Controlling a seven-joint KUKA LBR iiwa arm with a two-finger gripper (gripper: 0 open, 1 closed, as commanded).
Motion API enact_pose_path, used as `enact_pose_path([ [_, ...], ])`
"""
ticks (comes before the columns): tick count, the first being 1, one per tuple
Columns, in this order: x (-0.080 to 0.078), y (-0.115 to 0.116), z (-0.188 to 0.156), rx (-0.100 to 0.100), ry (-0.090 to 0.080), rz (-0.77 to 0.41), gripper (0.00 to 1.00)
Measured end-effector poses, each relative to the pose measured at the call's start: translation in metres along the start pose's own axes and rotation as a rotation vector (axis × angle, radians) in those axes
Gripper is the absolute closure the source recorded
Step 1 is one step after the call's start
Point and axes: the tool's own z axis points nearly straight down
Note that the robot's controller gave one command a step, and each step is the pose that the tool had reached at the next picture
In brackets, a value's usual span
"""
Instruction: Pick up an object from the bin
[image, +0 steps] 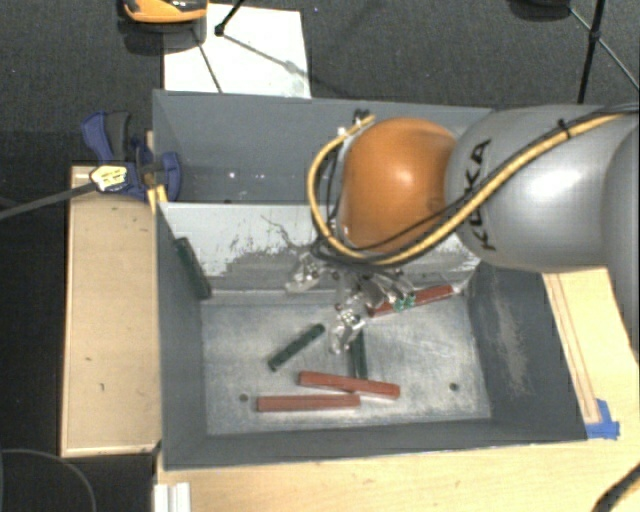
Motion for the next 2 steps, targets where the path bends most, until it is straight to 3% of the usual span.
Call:
enact_pose_path([
  [1,-0.011,-0.011,0.011,0.0,-0.004,-0.101,0.0],
  [2,-0.023,0.001,0.071,0.001,-0.003,-0.304,0.0],
])
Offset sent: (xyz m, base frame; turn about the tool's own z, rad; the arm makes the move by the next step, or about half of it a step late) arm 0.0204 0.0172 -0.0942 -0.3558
